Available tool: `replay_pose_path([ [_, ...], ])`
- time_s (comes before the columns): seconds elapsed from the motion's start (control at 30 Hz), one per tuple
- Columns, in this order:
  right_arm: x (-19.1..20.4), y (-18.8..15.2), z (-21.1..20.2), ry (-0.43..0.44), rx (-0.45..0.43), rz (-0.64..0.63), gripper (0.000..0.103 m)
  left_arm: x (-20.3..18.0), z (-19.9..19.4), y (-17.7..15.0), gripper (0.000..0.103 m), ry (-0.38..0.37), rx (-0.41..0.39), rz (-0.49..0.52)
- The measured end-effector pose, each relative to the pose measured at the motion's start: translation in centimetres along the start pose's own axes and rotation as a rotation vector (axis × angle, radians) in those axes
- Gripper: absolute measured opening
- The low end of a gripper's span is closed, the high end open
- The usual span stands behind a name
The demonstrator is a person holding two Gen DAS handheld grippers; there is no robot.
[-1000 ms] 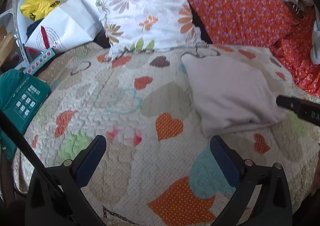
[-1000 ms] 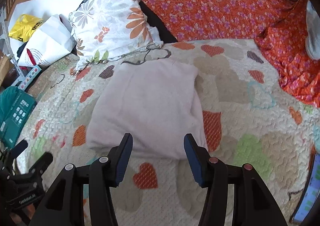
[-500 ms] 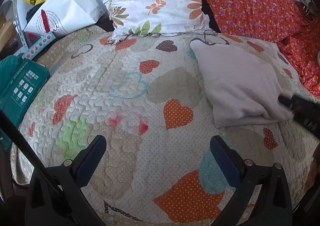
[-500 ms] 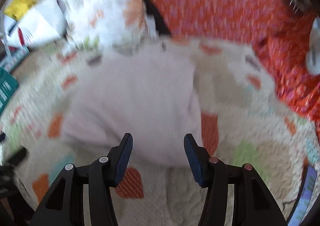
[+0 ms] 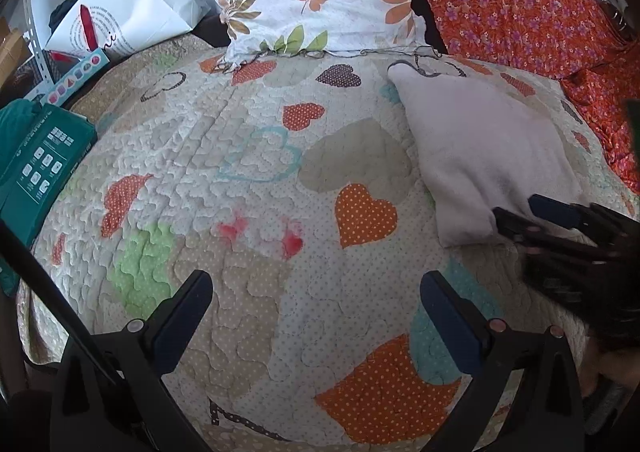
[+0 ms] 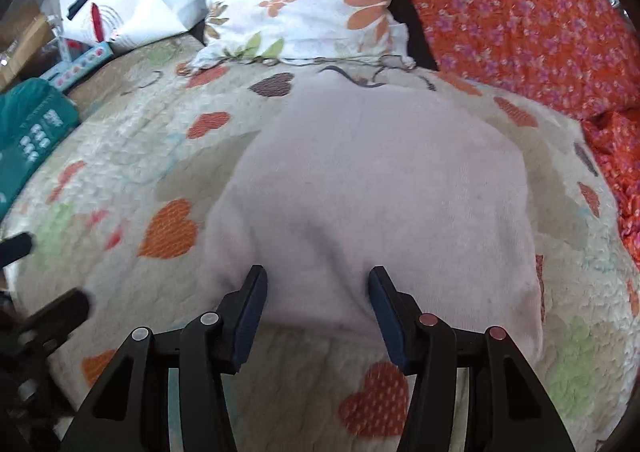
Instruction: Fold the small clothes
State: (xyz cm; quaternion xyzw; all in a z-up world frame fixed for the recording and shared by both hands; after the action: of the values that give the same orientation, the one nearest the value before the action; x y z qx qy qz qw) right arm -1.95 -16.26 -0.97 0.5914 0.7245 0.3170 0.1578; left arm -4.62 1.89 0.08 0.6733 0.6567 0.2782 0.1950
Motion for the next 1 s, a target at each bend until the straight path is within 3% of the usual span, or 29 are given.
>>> replay_pose_path([
  [0.07,-1.2,0.5,-1.9,0.038,-0.055,0.078,0.058,0.0,0.1,0.0,0.103,-0.01,0.009,-0.008],
  [0.17,-4.0,1.4,-3.5,-0.004,-0.115,0.155,0.058,0.1,0.1,0.0,0.103,-0.022,0.016,-0.016],
  [0.27,-6.3,-0.1,-1.8,-0.077,-0.024,0.201,0.058,0.0,0.2,-0.1,0.103,-0.024,0.022,-0.016],
  [0.33,-6.4,-1.8,-0.3,-0.069,0.062,0.226,0.058,-0.1,0.1,-0.1,0.103,-0.027,0.025,-0.017],
  [0.47,-4.6,-2.4,-1.3,-0.107,0.064,0.098,0.061,-0.2,0.2,-0.1,0.103,-0.037,0.028,-0.02],
  [0.6,-4.1,-0.7,-4.1,-0.158,-0.071,0.031,0.062,-0.4,0.4,-0.3,0.103,-0.04,0.04,-0.019],
  [0.7,-4.0,-0.2,-4.6,-0.182,-0.098,0.026,0.066,-0.6,0.6,-0.5,0.103,-0.044,0.048,-0.014],
  [0.8,-4.5,-0.5,-3.2,-0.191,-0.047,0.043,0.067,-0.8,0.7,-0.6,0.103,-0.042,0.052,-0.007],
  [0.93,-4.4,-2.4,-0.6,-0.21,0.092,0.023,0.067,-0.9,0.8,-0.7,0.103,-0.045,0.053,-0.006],
  [1.0,-3.9,-2.6,-0.6,-0.231,0.094,-0.016,0.069,-0.8,0.7,-0.7,0.103,-0.045,0.054,-0.007],
])
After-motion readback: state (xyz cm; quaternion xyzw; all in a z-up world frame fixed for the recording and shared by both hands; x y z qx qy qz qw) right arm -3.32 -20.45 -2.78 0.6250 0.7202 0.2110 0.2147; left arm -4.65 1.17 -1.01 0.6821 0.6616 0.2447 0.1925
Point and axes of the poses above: each gripper's, at about its wrist camera, not at the fingertips, and z roughly the way its jaws point, x to its left, y to its top, the point moved 7 cm from there along z, roughly the way its jaws point, and after that the axes turned 5 degrees about y, right-handed, at the moved point
